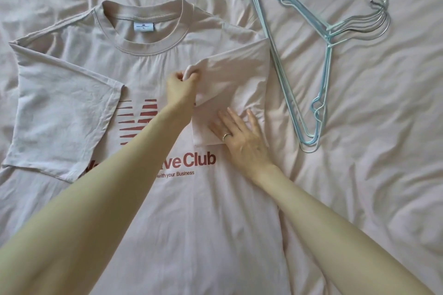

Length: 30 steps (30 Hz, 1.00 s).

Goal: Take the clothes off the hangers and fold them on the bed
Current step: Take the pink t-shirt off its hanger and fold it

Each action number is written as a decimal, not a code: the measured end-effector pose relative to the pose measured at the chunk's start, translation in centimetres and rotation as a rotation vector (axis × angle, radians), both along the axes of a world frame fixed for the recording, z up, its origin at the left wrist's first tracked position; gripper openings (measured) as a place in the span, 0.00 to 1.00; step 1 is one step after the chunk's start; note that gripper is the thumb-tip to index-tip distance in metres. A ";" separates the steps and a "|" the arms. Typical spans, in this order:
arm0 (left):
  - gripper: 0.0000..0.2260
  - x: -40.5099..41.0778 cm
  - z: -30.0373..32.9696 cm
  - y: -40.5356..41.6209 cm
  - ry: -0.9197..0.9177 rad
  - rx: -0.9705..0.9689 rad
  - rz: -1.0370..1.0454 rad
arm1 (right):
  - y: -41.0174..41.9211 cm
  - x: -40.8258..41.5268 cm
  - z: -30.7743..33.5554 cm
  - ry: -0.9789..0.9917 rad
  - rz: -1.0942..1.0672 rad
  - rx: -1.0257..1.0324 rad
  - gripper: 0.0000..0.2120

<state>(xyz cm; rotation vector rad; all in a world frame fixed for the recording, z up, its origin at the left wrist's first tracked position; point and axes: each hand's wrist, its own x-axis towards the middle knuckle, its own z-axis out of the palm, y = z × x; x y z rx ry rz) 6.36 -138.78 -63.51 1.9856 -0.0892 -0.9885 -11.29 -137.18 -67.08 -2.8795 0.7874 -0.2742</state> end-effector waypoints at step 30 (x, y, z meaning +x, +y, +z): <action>0.16 0.4 -2.8 21.7 -0.882 0.142 -0.866 | 12.1 -0.1 1.7 0.390 -0.165 0.275 0.28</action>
